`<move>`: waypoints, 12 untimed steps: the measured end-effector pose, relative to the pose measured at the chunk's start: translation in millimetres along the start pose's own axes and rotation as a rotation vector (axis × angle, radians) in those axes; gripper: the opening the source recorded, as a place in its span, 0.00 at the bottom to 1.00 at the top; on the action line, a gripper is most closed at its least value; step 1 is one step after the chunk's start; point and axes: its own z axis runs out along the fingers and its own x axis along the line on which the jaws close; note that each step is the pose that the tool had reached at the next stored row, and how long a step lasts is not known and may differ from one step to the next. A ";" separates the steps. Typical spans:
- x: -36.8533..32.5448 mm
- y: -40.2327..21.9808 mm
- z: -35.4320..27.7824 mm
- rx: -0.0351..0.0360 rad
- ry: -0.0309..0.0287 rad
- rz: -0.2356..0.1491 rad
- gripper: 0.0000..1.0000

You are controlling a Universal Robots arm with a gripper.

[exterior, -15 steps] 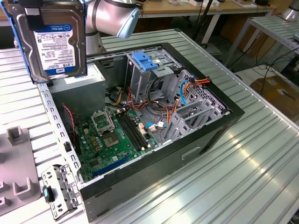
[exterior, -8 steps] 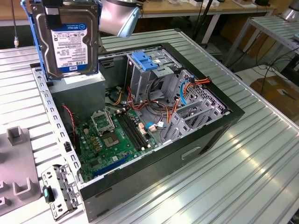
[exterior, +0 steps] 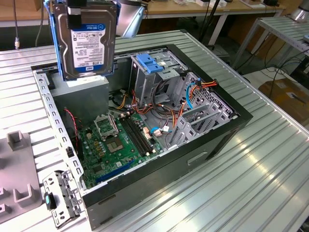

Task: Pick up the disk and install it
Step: 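Pick up the disk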

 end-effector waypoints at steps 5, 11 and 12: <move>-1.4 -16.7 0.9 -0.0020 0.0001 0.000 0.36; -2.3 -28.7 3.2 0.0018 0.0018 0.011 0.36; -2.6 -30.9 6.0 0.0200 0.0001 0.023 0.36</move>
